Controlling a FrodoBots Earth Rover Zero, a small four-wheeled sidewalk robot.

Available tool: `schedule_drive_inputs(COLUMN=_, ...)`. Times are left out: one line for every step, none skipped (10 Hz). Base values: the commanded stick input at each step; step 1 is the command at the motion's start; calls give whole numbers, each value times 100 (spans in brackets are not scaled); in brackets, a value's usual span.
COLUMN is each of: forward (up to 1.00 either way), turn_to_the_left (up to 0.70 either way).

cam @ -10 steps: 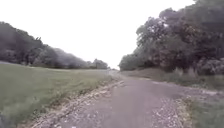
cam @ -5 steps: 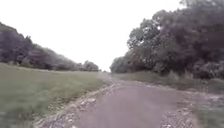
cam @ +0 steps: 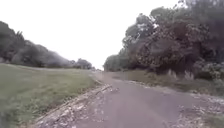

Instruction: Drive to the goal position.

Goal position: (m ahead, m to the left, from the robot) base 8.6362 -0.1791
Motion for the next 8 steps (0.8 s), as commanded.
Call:
schedule_drive_inputs(forward=100, turn_to_the_left=0)
schedule_drive_inputs(forward=100, turn_to_the_left=0)
schedule_drive_inputs(forward=100, turn_to_the_left=0)
schedule_drive_inputs(forward=100, turn_to_the_left=0)
schedule_drive_inputs(forward=100, turn_to_the_left=0)
schedule_drive_inputs(forward=100, turn_to_the_left=0)
schedule_drive_inputs(forward=100, turn_to_the_left=0)
schedule_drive_inputs(forward=100, turn_to_the_left=0)
